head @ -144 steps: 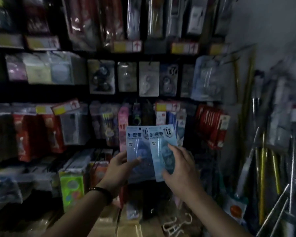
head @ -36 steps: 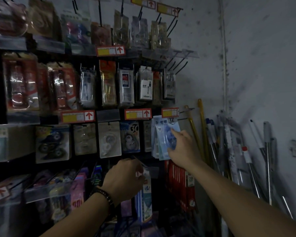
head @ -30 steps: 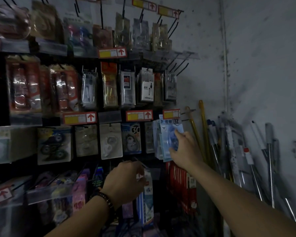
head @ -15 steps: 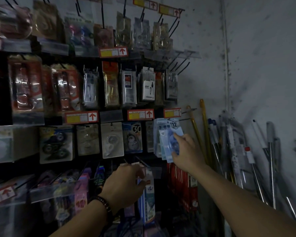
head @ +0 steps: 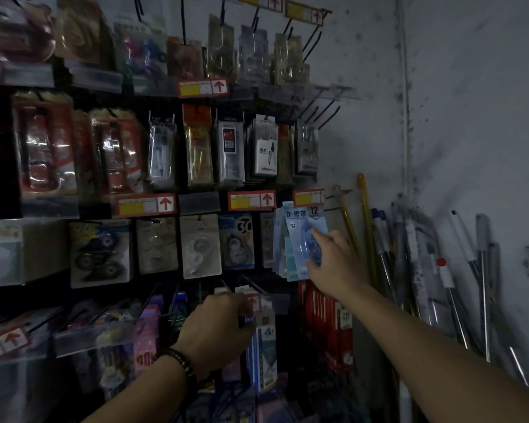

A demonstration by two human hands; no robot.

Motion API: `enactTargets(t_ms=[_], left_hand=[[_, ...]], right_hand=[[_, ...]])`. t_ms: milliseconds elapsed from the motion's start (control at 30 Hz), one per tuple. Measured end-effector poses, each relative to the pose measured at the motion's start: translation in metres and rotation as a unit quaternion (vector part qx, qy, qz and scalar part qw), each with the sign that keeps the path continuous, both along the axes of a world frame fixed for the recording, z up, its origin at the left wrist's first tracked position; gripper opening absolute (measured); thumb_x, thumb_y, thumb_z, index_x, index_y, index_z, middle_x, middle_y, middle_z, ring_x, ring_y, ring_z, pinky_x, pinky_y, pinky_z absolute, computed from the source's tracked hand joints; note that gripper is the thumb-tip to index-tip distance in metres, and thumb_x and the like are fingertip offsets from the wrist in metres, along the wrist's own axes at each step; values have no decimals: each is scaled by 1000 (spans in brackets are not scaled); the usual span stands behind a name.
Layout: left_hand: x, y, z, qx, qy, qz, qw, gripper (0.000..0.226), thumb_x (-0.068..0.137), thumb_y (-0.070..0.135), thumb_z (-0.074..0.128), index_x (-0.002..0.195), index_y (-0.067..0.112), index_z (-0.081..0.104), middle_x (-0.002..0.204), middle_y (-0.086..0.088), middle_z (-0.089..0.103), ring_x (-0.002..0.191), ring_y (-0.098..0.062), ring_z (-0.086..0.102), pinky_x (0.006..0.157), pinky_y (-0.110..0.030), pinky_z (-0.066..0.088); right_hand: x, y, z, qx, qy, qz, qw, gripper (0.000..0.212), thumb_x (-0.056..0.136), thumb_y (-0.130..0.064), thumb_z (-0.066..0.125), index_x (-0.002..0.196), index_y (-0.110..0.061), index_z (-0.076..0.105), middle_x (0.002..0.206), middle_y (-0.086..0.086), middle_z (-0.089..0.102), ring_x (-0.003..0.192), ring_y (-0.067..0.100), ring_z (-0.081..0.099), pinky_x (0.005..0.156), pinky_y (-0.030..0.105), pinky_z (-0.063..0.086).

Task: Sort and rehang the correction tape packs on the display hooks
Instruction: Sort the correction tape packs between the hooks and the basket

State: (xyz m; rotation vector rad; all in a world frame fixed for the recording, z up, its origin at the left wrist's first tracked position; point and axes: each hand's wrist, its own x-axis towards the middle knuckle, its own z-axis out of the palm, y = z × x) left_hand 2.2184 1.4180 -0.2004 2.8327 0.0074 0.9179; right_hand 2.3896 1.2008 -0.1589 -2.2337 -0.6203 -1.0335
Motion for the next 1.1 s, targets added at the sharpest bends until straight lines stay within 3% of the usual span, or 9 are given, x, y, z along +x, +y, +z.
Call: enactTargets(t_ms=[167,267,400,567,667,767,900,1033,1100], left_hand=[[0,2,-1,-7,5,-12,1000,14,97,41,64,103,30,70,107,8,71,95,-17,70,84,-42,63],[-1,3,-3,-11,2,-13,1000,14,96,43,65,102,31,70,104,10,72,92,-15,71,82,-42,63],[1,5,-4,-9,-5,-11,1000,15,95,44,66,105,33,71,106,11,72,90,-13,71,82,-40,63],[3,2,-9,-10,1,-15,1000,15,96,44,65,106,33,69,115,10,70,106,-16,69,89,-41,62],[2,2,-13,-12,6,-23,1000,12,97,43,65,102,33,68,112,10,67,103,-16,67,88,-41,61],[-4,6,-24,-11,29,-19,999,15,97,45,64,106,34,68,112,11,68,102,-14,67,87,-39,61],[-31,19,-61,-38,77,-18,996,19,93,48,64,104,34,69,106,17,66,94,-9,69,79,-32,60],[-75,40,-138,-61,149,3,987,25,87,52,60,99,31,67,92,17,68,93,-12,72,74,-28,54],[-98,50,-179,-67,179,15,981,32,86,56,58,101,30,70,95,13,74,92,-11,72,75,-32,56]], right_hand=[[5,1,3,55,21,27,998,74,96,-29,72,161,-28,37,136,-2,42,105,9,48,69,18,40],[10,-2,3,100,34,62,992,74,93,-23,77,159,-24,43,123,-3,45,106,10,49,82,21,39],[14,-7,1,77,45,68,994,72,95,-27,74,159,-24,43,118,-2,45,103,10,47,75,16,34],[16,-5,2,-11,36,17,999,77,94,-31,73,160,-31,33,133,-1,40,100,9,50,76,21,44],[12,2,1,-47,53,-17,997,82,92,-28,75,159,-36,29,139,1,40,99,13,52,69,25,48],[1,12,-12,-56,94,-38,993,85,88,-21,76,157,-34,27,141,5,34,111,23,53,87,41,57],[-31,28,-62,-38,87,-11,995,57,92,-26,70,143,-23,45,138,5,35,123,28,51,98,46,53],[-73,44,-144,-58,72,48,995,32,96,-38,65,125,-31,54,124,-8,44,105,18,57,77,38,55],[-92,53,-183,-76,85,89,989,20,96,-38,64,114,-33,56,115,-11,49,101,16,58,74,35,52]])
